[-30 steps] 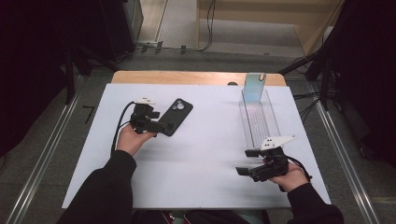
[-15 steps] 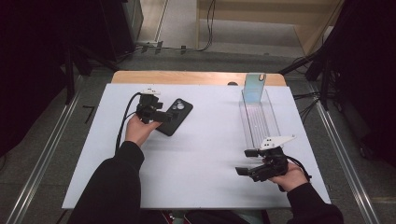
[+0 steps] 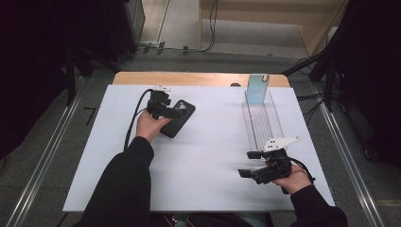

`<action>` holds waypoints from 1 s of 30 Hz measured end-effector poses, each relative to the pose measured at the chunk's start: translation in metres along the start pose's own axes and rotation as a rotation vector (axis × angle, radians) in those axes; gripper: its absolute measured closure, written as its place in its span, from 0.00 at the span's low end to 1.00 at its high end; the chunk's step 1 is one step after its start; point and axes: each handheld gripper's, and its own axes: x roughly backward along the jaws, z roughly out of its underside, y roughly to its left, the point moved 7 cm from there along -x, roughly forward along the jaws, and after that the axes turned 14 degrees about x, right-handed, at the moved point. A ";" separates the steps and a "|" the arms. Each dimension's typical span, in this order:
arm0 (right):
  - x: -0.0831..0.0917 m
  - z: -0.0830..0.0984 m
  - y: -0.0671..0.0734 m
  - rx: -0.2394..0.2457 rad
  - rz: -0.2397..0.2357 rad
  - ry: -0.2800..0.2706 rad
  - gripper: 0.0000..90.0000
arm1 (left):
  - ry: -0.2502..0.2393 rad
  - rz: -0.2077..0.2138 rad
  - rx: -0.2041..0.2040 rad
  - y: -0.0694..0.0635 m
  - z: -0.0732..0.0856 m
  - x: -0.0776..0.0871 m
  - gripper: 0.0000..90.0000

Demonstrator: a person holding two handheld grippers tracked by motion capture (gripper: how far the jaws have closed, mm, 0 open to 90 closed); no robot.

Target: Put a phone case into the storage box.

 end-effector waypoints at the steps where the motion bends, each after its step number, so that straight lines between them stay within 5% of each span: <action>1: 0.000 0.000 0.000 -0.001 -0.001 -0.002 0.17 | 0.004 -0.004 0.000 0.002 0.001 -0.001 0.06; 25: -0.003 -0.001 0.001 -0.004 -0.012 -0.001 0.17 | 0.051 -0.070 -0.003 0.021 0.032 -0.026 0.06; 30: -0.003 -0.001 0.001 -0.003 -0.011 0.001 0.17 | 0.020 -0.079 -0.024 0.021 0.036 -0.028 0.06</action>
